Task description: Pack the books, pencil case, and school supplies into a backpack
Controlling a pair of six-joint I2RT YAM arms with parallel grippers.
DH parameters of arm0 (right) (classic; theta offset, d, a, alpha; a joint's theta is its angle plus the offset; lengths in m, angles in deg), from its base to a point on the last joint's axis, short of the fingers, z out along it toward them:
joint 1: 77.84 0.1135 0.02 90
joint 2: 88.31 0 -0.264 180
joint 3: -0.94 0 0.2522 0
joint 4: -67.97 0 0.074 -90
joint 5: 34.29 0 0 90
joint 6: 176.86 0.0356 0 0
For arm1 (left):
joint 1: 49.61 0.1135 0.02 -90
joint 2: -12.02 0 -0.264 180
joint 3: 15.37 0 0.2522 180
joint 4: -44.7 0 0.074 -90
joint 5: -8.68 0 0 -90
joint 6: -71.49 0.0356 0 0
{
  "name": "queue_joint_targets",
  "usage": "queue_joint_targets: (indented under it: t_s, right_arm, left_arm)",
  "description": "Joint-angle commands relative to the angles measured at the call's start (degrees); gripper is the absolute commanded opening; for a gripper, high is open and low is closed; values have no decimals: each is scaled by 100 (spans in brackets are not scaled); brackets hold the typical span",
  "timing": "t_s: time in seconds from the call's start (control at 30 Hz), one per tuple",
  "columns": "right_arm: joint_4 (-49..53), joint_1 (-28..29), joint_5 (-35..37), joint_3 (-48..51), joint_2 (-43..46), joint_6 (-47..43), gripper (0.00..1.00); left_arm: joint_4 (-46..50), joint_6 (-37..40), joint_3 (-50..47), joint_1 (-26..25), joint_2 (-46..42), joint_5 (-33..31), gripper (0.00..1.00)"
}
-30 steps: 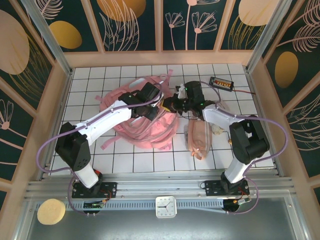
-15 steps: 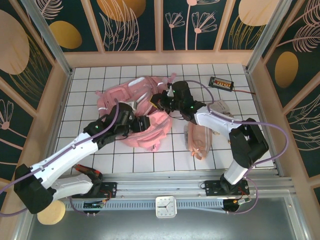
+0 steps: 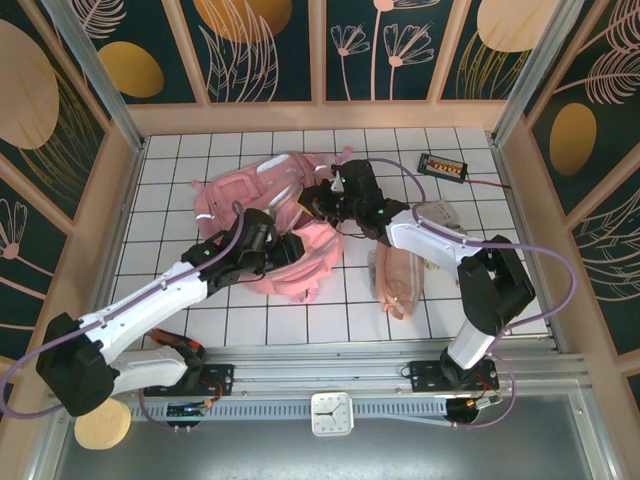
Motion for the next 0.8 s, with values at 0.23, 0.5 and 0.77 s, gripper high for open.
queue_joint_targets:
  t_s: [0.23, 0.5, 0.77]
  right_arm:
    - [-632, 121, 76, -445, 127, -20, 0]
    - [-614, 289, 103, -564, 144, 118, 0]
    - [-712, 563, 112, -635, 121, 337, 0]
  left_arm:
    - [724, 581, 853, 3, 596, -445, 50]
    - [982, 804, 1047, 29, 872, -879, 44]
    - [927, 817, 1022, 36, 950, -1381, 33]
